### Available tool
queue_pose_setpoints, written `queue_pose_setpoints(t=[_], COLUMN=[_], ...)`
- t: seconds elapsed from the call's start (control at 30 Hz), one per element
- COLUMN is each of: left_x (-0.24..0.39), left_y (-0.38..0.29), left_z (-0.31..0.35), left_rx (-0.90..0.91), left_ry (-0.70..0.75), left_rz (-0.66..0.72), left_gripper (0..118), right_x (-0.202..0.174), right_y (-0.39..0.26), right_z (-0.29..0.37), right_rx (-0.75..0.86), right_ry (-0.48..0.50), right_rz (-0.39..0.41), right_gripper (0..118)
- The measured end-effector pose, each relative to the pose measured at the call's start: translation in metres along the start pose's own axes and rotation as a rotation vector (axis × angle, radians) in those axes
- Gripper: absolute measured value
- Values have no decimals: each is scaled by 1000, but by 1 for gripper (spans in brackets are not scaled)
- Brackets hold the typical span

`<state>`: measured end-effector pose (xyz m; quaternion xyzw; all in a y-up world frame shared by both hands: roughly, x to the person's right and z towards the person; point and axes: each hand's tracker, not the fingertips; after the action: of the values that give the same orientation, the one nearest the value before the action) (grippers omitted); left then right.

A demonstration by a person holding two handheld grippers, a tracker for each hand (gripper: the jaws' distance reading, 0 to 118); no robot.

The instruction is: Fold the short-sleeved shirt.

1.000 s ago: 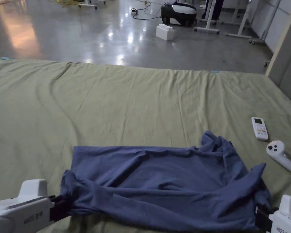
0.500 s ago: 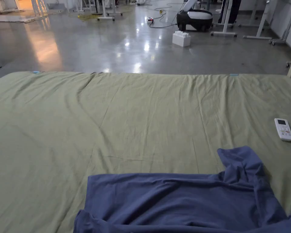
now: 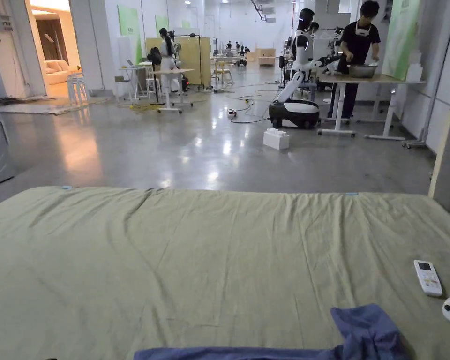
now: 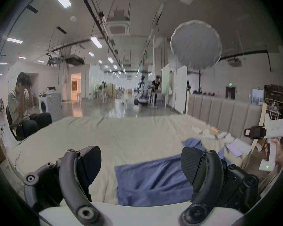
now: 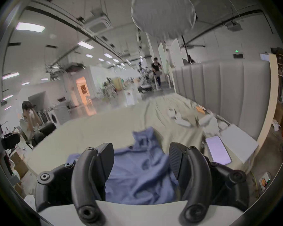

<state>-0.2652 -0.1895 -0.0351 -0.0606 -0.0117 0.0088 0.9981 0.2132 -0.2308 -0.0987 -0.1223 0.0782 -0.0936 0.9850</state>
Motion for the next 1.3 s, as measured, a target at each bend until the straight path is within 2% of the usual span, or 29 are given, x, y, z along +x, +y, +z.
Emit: queue_pose_setpoints(t=[0.07,0.13,0.17,0.23,0.27,0.3,0.33,0.4,0.43,0.6,0.63,0.7,0.73,0.77,0.8,0.83,0.87,0.93,1.1,1.13,1.2,1.23,1.27,1.3], left_x=[14,25,31,41,45,49,51,51,52,52,52,52,51,50,49,49,48,46,32,24,1,-9,-21,-31], left_y=[9,15,17,17,18,19,19,19,19,22,20,16,18,19,21,20,20,18,10,10,7,4,0,-3], left_z=[10,19,23,30,35,38,42,46,47,56,56,57,58,59,58,57,56,53,34,27,6,-7,-26,-43], left_rx=[20,45,59,70,73,76,81,85,84,51,58,62,92,97,88,86,83,65,3,2,-29,-41,-71,-102], left_ry=[-11,-21,-15,14,32,44,66,98,92,46,50,48,68,65,54,52,54,50,33,28,41,40,43,52], left_rz=[8,3,-17,-63,-87,-117,-142,-178,-188,-125,-112,-92,-87,-81,-71,-62,-62,-68,-42,-19,121,163,201,228], left_gripper=[89,87,82,58,44,20,8,6,2,0,0,0,0,0,0,0,0,0,0,0,1,6,20,50], right_x=[-14,-27,-35,-45,-49,-52,-54,-59,-61,-69,-69,-73,-73,-71,-73,-77,-75,-74,-77,-77,-74,-73,-71,-69], right_y=[9,16,20,24,26,26,27,28,29,28,24,25,26,21,25,26,20,21,14,12,8,5,2,0], right_z=[6,14,17,25,29,33,37,45,48,51,49,50,48,45,46,48,43,41,36,35,29,27,22,17], right_rx=[22,42,36,55,63,66,73,106,135,137,84,150,131,51,132,151,56,86,32,28,-4,-20,-40,-70], right_ry=[31,66,83,98,117,134,139,156,166,182,186,194,194,171,173,184,190,190,182,181,191,193,199,209], right_rz=[26,65,93,144,173,196,199,200,208,246,213,277,284,223,289,317,236,251,231,241,246,241,233,216], right_gripper=[73,73,73,71,66,54,41,4,4,0,0,0,0,0,0,0,0,0,0,0,0,0,0,0])
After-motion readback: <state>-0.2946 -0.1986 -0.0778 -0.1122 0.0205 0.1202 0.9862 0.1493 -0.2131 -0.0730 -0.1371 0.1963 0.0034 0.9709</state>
